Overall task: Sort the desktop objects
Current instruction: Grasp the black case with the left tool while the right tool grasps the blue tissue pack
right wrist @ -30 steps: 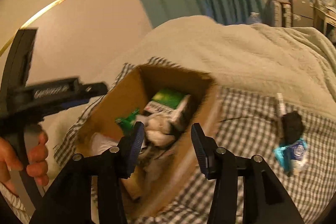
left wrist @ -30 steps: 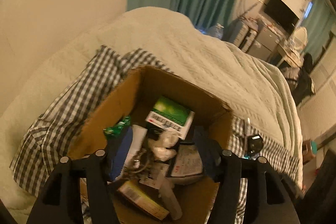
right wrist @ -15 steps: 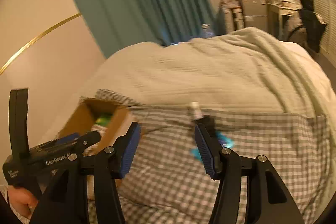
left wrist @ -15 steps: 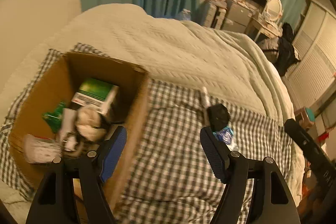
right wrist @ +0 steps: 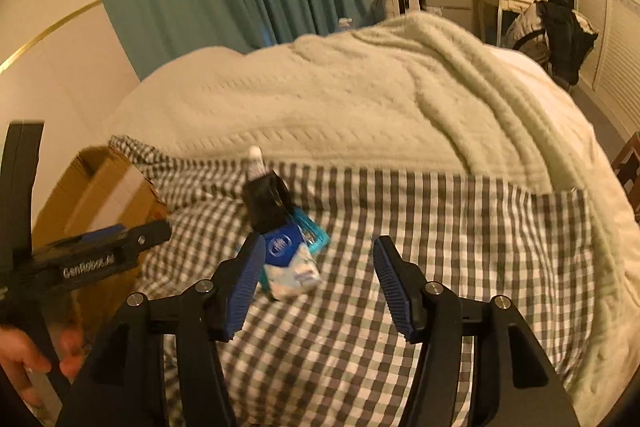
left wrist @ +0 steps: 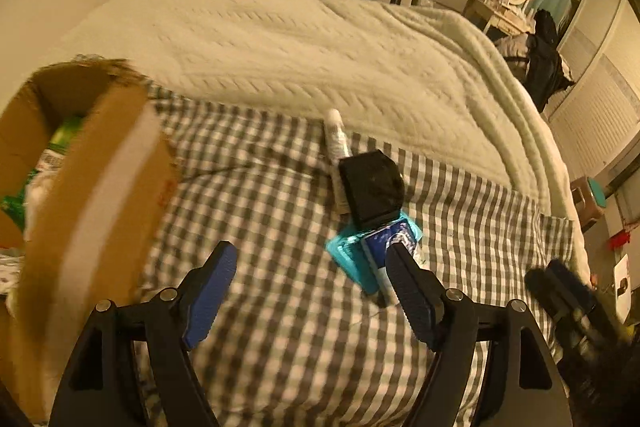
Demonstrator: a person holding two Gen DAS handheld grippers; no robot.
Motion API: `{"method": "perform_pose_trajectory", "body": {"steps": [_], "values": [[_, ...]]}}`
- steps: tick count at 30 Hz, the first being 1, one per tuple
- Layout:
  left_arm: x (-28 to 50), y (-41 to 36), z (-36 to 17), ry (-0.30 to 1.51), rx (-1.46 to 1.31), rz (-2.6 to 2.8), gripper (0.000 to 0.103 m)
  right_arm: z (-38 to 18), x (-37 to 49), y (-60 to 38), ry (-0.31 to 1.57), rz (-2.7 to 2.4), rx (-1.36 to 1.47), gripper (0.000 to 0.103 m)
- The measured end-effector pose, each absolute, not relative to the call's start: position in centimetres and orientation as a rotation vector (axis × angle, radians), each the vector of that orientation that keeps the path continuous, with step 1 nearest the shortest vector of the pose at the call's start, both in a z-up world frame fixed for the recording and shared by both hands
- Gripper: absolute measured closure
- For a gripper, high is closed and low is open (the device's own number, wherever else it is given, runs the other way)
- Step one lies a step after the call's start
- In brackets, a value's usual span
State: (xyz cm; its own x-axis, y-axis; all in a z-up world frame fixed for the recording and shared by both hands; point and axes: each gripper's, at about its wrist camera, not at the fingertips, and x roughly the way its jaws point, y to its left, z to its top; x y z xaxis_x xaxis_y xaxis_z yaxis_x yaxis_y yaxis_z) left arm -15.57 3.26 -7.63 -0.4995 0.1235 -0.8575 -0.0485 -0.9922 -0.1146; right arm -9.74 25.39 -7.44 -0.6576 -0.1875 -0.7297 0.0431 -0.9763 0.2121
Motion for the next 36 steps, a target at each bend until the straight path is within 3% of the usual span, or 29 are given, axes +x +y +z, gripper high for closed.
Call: {"method": "perform_pose_trajectory", "body": {"steps": [8,16,17,20,23,33,34,35,36], "values": [[-19.5,7.1,-11.4,-0.172,-1.544,2.572,0.023,-12.9,-11.1,26.8,-0.318,-2.701,1.346,0.046],[-23.3,8.4,-14.3,-0.288,-1.568,2.518,0.023,-15.6,-11.8,26.2,-0.225,-2.655,1.300,0.046],[-23.7,8.4,-14.7,-0.284,-1.572,2.499,0.025,-15.7,-11.9,25.7,-0.190,-2.639,1.275,0.043],[-24.4,7.9,-15.7,-0.286,-1.587,2.443,0.049,-16.0,-12.0,23.8,-0.099,-2.577,1.218,0.036],[-24.5,6.5,-15.6,-0.323,-1.561,2.420,0.053,-16.5,-12.6,22.0,-0.060,-2.531,1.189,0.027],[-23.2,1.2,-14.3,-0.333,-1.579,2.406,0.053,-19.6,-16.4,17.8,0.002,-2.538,1.403,0.026],[-23.0,0.8,-14.3,-0.340,-1.584,2.407,0.053,-19.6,-16.5,17.7,0.002,-2.544,1.422,0.027],[-22.8,0.4,-14.3,-0.346,-1.588,2.408,0.053,-19.5,-16.5,17.7,-0.021,-2.548,1.424,0.045],[-22.5,-0.1,-14.2,-0.355,-1.594,2.406,0.053,-19.2,-16.4,17.9,-0.049,-2.558,1.428,0.048]]}}
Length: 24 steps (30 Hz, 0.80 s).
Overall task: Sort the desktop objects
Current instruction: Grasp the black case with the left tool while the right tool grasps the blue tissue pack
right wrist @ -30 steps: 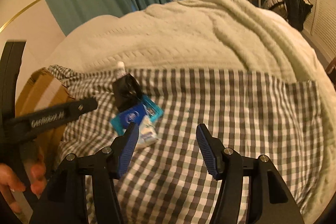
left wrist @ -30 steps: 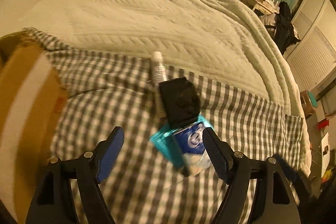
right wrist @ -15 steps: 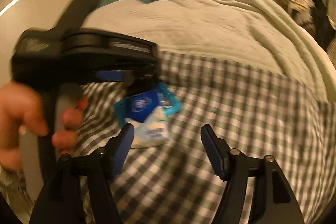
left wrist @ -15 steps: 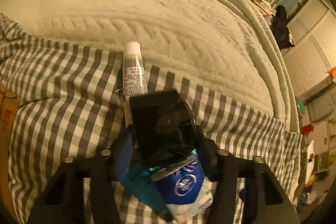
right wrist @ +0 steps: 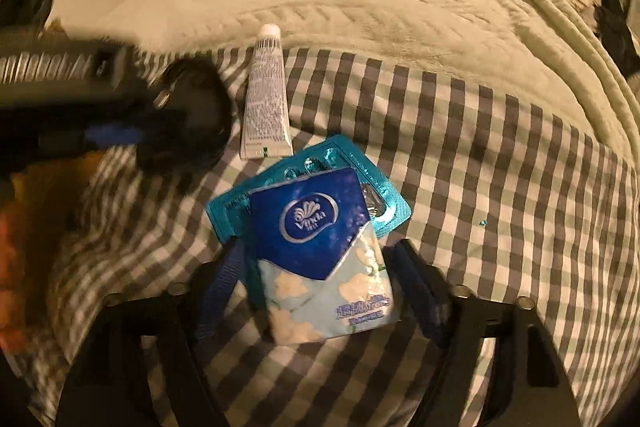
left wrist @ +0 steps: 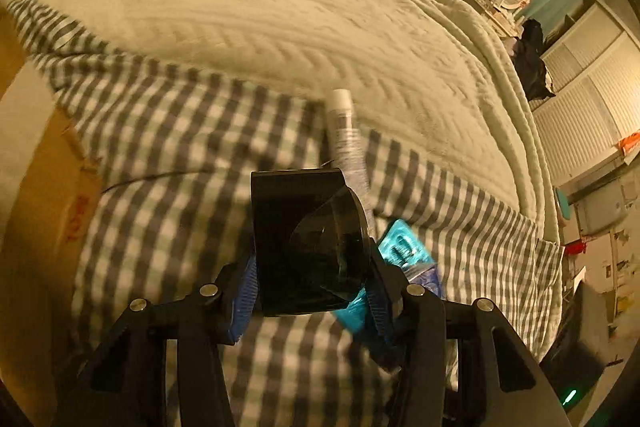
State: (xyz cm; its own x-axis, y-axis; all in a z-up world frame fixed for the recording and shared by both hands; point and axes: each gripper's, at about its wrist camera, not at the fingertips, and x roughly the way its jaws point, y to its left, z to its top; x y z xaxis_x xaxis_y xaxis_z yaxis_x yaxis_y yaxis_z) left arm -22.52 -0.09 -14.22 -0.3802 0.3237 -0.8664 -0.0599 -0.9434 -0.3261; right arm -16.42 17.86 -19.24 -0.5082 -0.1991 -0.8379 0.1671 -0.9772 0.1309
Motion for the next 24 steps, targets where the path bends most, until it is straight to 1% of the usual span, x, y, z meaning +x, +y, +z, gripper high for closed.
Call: {"method": "perform_pose_trajectory", "body": {"steps": [4,7,10,13,18,21,24], "values": [[-21.2,-1.0,-13.1,-0.341,-1.587,2.406,0.053,-17.6,-15.6,18.6,-0.103,-2.619,1.442,0.049],[-20.0,-1.2,-10.6,-0.291,-1.533,2.457,0.053,-15.2,-14.7,19.5,-0.160,-2.669,1.397,0.049],[-18.6,-1.2,-6.7,-0.215,-1.445,2.522,0.053,-11.3,-13.9,20.4,-0.234,-2.726,1.314,0.049],[-16.9,-1.9,-2.1,-0.123,-1.364,2.592,0.053,-6.4,-12.2,20.6,-0.278,-2.781,1.164,0.049],[-13.8,-5.0,5.0,-0.053,-1.216,2.684,0.053,2.2,-8.9,17.0,-0.235,-2.786,0.923,0.049],[-11.9,-8.3,8.7,-0.083,-1.158,2.727,0.053,5.7,-7.0,13.8,-0.212,-2.759,0.837,0.049],[-10.3,-11.8,10.8,-0.088,-1.151,2.778,0.053,7.7,-5.7,10.2,-0.168,-2.700,0.793,0.049]]}}
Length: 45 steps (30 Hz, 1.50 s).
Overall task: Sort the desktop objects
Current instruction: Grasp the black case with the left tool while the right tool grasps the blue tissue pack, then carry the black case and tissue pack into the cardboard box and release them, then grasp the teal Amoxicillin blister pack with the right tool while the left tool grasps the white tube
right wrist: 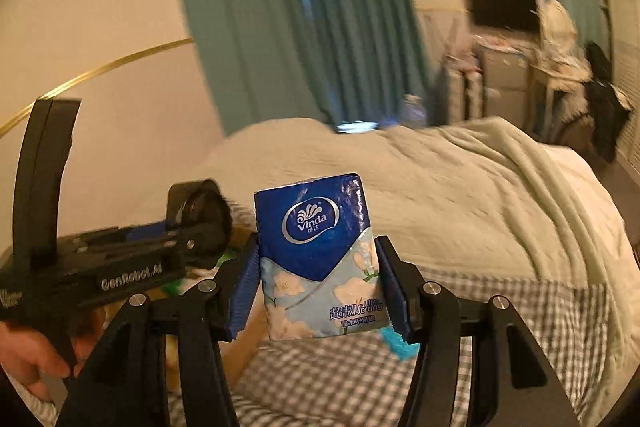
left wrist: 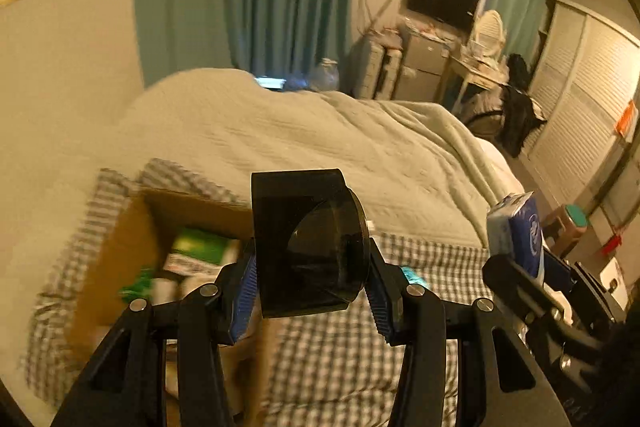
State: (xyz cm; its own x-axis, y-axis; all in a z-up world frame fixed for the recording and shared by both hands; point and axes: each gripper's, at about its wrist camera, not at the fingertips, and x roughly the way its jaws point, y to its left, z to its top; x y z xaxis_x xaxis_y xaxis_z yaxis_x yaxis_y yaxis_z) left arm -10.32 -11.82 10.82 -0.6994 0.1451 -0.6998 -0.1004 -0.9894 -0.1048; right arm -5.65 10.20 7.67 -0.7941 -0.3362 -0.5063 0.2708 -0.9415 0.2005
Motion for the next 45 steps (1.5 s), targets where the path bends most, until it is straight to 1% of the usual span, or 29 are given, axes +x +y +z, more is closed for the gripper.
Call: {"method": "perform_pose_trajectory", "body": {"steps": [4,8,12,15,22,26,27,28,29,30,31,32,39,45], "values": [[-9.1,-16.0,11.9,-0.101,-1.170,2.846,0.053,8.7,-4.5,5.0,-0.115,-2.596,0.769,0.049],[-8.5,-19.1,11.3,-0.116,-1.180,2.891,0.053,8.0,-4.2,0.4,-0.073,-2.509,0.790,0.049],[-8.9,-21.1,9.4,-0.156,-1.214,2.896,0.053,6.2,-5.0,-2.6,-0.051,-2.456,0.839,0.049],[-9.5,-21.9,7.9,-0.077,-1.256,2.927,0.053,4.8,-6.2,-4.0,-0.053,-2.433,0.882,0.049],[-11.5,-23.8,4.6,-0.037,-1.349,2.925,0.053,0.8,-8.7,-6.7,-0.073,-2.381,0.977,0.047],[-12.2,-24.6,3.5,-0.090,-1.363,2.920,0.053,-0.6,-9.9,-7.3,-0.062,-2.376,1.004,0.047],[-12.4,-24.8,3.3,-0.097,-1.357,2.924,0.052,-1.0,-10.2,-7.4,-0.062,-2.375,1.008,0.047],[-12.4,-24.9,3.3,-0.097,-1.350,2.928,0.051,-1.0,-10.0,-7.3,-0.065,-2.377,1.005,0.044],[-12.6,-24.8,3.3,-0.090,-1.338,2.937,0.040,-1.1,-10.0,-7.1,-0.073,-2.378,1.000,0.036],[-12.5,-25.0,3.3,-0.081,-1.333,2.949,0.019,-1.1,-10.0,-7.0,-0.082,-2.384,0.996,0.032],[-12.5,-24.8,3.5,-0.068,-1.320,2.973,0.011,-1.1,-10.1,-6.6,-0.095,-2.399,0.990,0.028],[-12.3,-24.7,3.7,-0.056,-1.288,2.998,0.007,-0.9,-10.1,-6.6,-0.103,-2.409,0.985,0.027],[-11.6,-21.9,5.5,0.036,-1.206,3.003,0.007,0.6,-10.2,-4.0,-0.144,-2.470,0.963,0.027],[-10.5,-18.0,7.4,-0.007,-1.143,2.966,0.005,2.9,-9.0,-0.1,-0.125,-2.565,0.927,0.027]]}}
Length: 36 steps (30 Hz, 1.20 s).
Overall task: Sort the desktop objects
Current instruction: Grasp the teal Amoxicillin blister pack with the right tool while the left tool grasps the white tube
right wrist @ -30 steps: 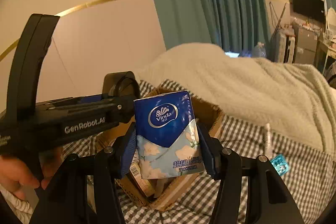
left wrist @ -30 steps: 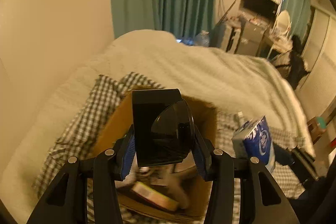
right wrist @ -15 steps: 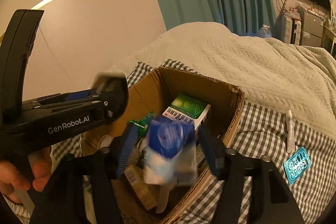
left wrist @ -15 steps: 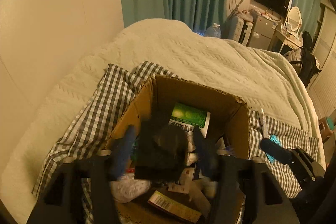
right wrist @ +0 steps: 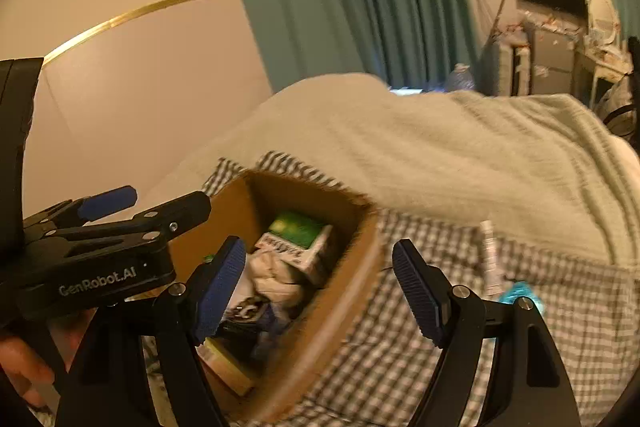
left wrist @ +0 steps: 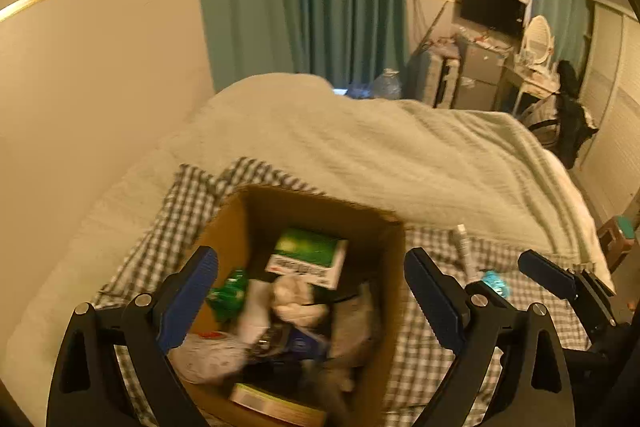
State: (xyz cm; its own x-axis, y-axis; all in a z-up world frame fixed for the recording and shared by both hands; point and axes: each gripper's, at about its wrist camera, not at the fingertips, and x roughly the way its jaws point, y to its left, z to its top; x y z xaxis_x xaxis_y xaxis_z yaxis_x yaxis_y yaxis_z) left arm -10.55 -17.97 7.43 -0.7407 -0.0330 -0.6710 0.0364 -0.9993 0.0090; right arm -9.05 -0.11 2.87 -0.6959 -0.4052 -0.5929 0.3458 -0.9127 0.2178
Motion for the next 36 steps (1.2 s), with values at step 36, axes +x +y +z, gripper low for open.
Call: {"method": "perform_pose_trajectory", "body": {"steps": [36], "values": [[-22.7,0.4,-12.4,-0.109,1.548,-2.798,0.001,-18.8,-16.2,18.9,-0.758,-2.702,1.512,0.010]]}}
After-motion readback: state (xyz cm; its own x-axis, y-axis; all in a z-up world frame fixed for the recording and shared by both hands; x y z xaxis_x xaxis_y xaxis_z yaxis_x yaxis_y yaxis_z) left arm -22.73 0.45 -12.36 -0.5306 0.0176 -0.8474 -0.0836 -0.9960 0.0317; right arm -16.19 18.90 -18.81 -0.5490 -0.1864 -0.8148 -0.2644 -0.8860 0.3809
